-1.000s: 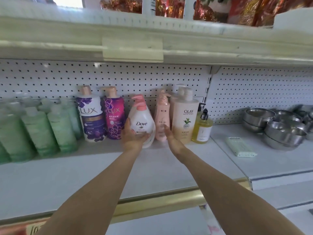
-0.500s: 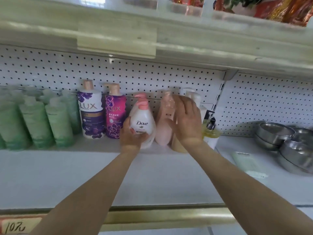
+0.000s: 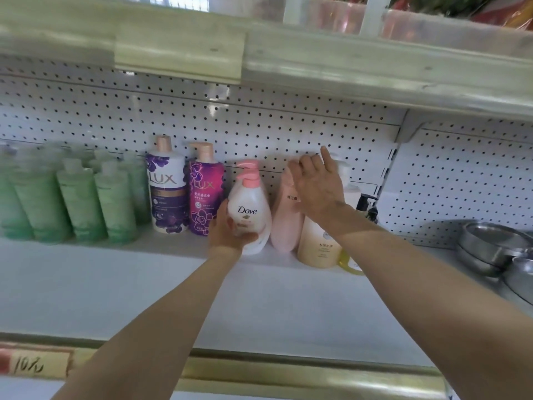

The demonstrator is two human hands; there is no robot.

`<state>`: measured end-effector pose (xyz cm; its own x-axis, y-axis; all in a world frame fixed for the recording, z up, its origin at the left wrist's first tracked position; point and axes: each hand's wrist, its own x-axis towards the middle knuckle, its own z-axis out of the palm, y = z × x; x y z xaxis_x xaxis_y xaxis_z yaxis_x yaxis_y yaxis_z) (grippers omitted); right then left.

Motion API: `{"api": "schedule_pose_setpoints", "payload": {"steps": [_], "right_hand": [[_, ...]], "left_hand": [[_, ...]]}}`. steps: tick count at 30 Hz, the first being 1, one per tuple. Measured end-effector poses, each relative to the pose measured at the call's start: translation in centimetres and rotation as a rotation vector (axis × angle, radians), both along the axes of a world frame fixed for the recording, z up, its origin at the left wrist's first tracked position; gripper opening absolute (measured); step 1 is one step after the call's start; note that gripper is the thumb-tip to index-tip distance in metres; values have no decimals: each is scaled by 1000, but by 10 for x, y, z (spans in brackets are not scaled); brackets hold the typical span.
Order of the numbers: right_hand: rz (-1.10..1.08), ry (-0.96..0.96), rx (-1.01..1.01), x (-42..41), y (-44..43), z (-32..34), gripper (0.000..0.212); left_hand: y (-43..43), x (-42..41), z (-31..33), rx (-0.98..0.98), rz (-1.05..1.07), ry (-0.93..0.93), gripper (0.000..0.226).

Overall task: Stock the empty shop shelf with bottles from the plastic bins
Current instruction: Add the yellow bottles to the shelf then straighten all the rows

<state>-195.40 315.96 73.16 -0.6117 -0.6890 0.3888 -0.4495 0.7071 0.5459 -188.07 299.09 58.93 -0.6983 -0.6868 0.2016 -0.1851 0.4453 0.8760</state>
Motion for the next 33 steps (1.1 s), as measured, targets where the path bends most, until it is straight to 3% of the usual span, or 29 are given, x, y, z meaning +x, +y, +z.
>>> {"api": "schedule_pose_setpoints", "payload": {"steps": [10,12,15,18,21,25,33], "right_hand": [[16,-55,-102,3,-4,-5,106],[76,-100,-239,11,-10,-5,106],[284,-190,-668,36,-41,-6,89],[311,-466,-886,57,-88,0,78],[294,-691,-916,65,-128,12,81],[229,-817,-870,56,-163,19,84],[125,-870,-735,37,-191,26,99]], "left_hand": [[-4,9,1,-13,-57,-23,120],[-21,22,4,-31,-37,53,111],[-61,50,16,-72,133,234,95],[-108,71,36,-221,208,336,93],[-145,79,60,-280,110,370,92],[-165,72,87,-300,-118,328,92],[-192,39,127,-273,-164,68,111]]}}
